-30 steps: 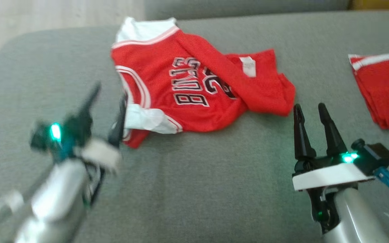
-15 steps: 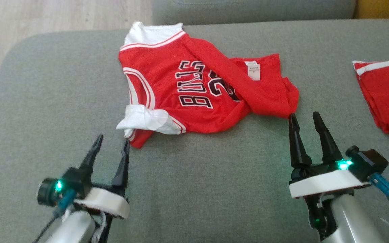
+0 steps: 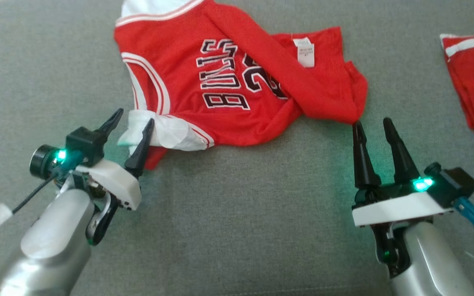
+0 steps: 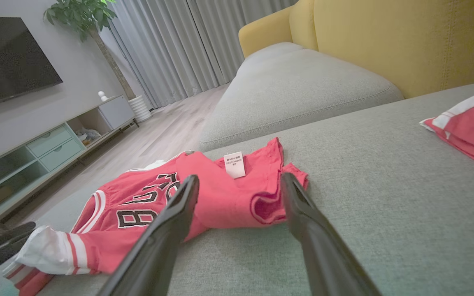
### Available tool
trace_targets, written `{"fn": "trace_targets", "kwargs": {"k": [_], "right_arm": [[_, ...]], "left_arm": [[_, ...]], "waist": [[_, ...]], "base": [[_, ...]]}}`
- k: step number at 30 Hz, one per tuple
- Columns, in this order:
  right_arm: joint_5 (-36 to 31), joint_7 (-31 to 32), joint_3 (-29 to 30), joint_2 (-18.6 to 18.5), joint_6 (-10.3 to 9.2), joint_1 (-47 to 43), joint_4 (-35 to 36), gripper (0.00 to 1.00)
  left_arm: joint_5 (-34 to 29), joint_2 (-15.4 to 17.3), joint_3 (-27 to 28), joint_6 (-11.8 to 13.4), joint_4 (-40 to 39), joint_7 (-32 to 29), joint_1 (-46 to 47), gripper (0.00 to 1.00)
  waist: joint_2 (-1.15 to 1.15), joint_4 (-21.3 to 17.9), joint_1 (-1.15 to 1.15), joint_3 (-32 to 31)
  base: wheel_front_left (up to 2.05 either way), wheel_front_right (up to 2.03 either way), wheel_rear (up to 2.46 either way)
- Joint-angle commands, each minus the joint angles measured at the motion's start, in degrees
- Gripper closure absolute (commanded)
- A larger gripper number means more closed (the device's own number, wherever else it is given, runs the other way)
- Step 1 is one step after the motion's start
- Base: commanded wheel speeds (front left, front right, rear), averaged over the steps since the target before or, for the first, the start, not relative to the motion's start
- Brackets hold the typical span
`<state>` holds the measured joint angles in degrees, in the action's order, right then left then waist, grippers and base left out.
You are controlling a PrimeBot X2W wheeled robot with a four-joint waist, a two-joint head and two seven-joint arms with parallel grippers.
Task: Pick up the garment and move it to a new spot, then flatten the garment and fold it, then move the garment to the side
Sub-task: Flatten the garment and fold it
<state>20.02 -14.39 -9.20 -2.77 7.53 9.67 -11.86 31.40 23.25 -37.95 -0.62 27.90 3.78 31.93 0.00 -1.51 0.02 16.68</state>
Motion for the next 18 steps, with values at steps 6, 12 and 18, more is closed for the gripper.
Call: {"fn": "trace_targets", "kwargs": {"k": [6, 12, 18], "right_arm": [[0.1, -0.6, -1.4, -0.1, -0.04, 2.0, 2.3, 0.00], [0.2, -0.6, -1.3, -0.1, -0.04, 2.2, 2.1, 0.00], [0.2, -0.6, -1.7, -0.1, -0.04, 2.3, 1.6, 0.00]], "left_arm": [[-1.2, 1.7, 0.5, -1.2, 3.0, -0.5, 4.7, 0.00], [-2.2, 1.0, -0.3, -1.5, 6.0, 1.6, 6.1, 0.07], [-3.4, 0.7, -0.6, -1.3, 6.9, 5.6, 7.4, 1.00]], "waist": [[0.00, -1.1, -0.02, 2.4], [0.00, -1.2, -0.02, 2.6], [0.00, -0.9, -0.02, 1.6]], "base": [[0.00, 0.00, 0.00], [0.00, 0.00, 0.00], [0.00, 0.00, 0.00]]}}
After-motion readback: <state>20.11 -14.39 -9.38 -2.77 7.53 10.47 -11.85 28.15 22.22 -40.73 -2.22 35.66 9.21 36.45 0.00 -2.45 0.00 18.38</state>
